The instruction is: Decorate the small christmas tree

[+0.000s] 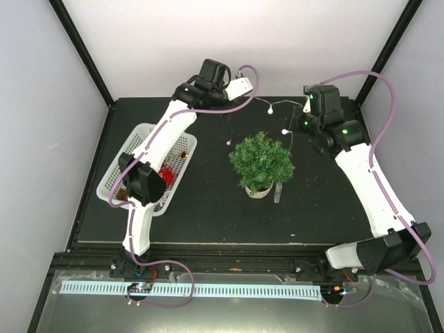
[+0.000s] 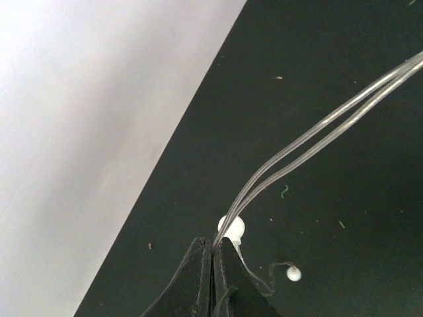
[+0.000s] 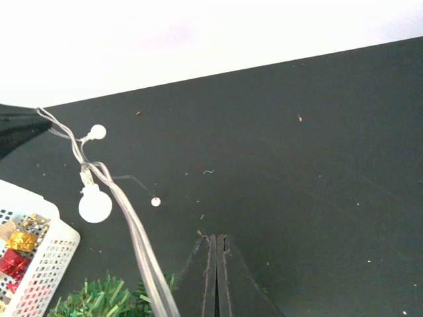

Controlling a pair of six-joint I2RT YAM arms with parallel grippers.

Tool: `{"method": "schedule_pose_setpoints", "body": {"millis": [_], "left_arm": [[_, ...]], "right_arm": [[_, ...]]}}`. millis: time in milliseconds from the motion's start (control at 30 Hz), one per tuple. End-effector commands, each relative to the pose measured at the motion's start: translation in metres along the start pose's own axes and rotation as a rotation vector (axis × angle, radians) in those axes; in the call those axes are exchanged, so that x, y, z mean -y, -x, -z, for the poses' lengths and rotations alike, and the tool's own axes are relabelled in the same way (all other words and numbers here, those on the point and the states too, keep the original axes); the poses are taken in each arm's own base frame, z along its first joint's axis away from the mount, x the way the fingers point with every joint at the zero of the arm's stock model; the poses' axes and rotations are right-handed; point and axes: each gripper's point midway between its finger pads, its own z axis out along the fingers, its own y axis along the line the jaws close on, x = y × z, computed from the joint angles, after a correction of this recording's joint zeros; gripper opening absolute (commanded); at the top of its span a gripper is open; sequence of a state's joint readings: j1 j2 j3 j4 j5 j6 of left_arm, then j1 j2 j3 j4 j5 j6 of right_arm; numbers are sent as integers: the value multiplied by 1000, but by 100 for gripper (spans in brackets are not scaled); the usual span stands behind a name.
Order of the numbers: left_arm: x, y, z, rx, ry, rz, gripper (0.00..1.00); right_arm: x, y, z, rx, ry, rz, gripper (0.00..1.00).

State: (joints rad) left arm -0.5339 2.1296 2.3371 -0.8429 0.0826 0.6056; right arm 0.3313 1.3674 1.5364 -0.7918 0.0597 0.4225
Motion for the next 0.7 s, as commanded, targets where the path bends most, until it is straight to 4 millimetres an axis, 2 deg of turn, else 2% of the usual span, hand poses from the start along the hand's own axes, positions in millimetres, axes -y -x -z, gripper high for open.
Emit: {"method": "schedule_pose_setpoints", "body": {"millis": [0,267,467,600,667], "left_arm": [[1,-2,4,-18,-19,-4,2],[-11,-15,35,-33,-22,33,2],[-2,-13,61,-23,-81,79,2],[7,-10,94,7,-139,116,2],[17,-12,105,8,-181,122,1]], "right_arm": [[-7,11,-10,19,51,-42,1],[-8,4,-37,-43,95,-77,1],[-8,0,-50,-73,126,-101,1],[-14,2,-53,-81,162,-97,1],[-19,2,-55,-97,188,-91,2]]}}
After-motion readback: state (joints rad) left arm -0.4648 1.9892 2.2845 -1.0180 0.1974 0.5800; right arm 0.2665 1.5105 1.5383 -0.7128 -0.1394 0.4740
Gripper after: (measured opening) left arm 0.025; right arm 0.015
